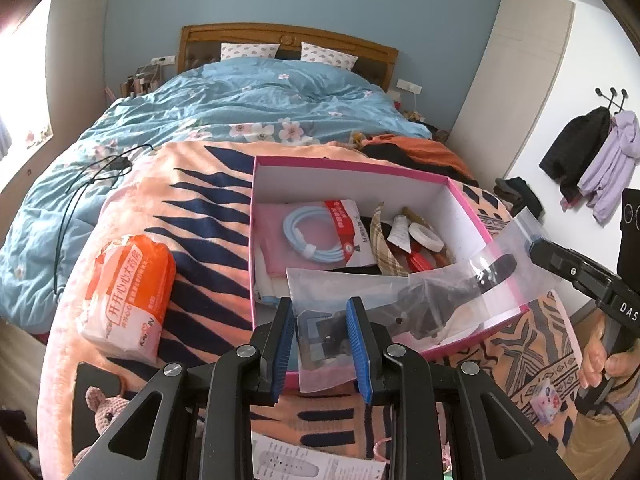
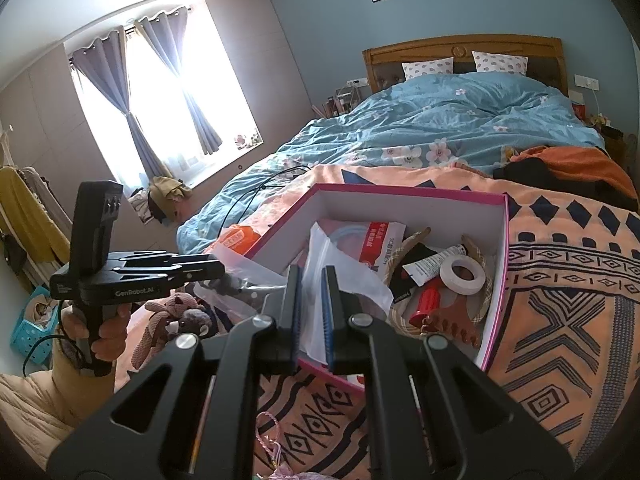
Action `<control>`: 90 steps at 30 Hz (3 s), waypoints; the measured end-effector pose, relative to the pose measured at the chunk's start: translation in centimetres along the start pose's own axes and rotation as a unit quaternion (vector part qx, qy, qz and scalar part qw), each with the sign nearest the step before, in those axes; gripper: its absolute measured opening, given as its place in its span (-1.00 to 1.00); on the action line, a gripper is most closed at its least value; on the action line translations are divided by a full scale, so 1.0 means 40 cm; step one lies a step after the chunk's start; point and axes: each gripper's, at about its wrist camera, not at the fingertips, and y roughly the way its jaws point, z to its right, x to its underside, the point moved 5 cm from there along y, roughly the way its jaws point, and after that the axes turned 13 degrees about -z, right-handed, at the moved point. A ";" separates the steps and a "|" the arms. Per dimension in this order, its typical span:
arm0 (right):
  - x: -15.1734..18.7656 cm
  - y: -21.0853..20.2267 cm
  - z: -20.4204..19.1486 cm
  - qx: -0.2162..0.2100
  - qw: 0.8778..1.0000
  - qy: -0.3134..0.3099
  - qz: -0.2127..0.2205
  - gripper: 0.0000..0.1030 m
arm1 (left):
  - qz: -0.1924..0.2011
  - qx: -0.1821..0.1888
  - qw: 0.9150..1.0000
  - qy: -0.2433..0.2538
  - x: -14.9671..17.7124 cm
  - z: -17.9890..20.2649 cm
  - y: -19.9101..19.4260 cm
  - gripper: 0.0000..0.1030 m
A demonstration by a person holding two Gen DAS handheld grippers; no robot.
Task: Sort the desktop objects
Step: 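Lower the bag with both grippers into the pink box, then open both grippers to release the bag inside the box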
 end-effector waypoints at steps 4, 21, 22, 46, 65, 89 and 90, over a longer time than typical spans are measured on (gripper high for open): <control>0.001 0.003 0.005 0.000 1.000 0.002 -0.002 -0.79 | -0.002 -0.003 1.000 -0.001 0.000 0.000 0.008 -0.48; 0.004 0.025 0.020 0.003 1.000 0.010 -0.008 -0.79 | -0.007 -0.021 1.000 -0.007 -0.008 -0.007 0.036 -0.48; 0.004 0.026 0.022 0.002 1.000 0.011 -0.008 -0.79 | -0.007 -0.022 1.000 -0.008 -0.007 -0.007 0.037 -0.48; 0.032 0.069 0.054 -0.002 0.999 0.026 -0.032 -0.79 | -0.016 -0.038 0.999 -0.006 -0.003 -0.021 0.061 -0.48; 0.066 0.104 0.108 0.016 0.997 0.051 -0.060 -0.78 | -0.021 -0.081 0.996 0.004 0.008 -0.019 0.081 -0.48; 0.092 0.040 0.153 0.166 0.984 0.024 -0.056 -0.32 | 0.022 -0.067 0.996 0.053 0.037 0.066 0.021 -0.28; 0.092 0.043 0.148 0.164 0.984 0.022 -0.058 -0.32 | 0.024 -0.063 0.996 0.059 0.041 0.077 0.019 -0.26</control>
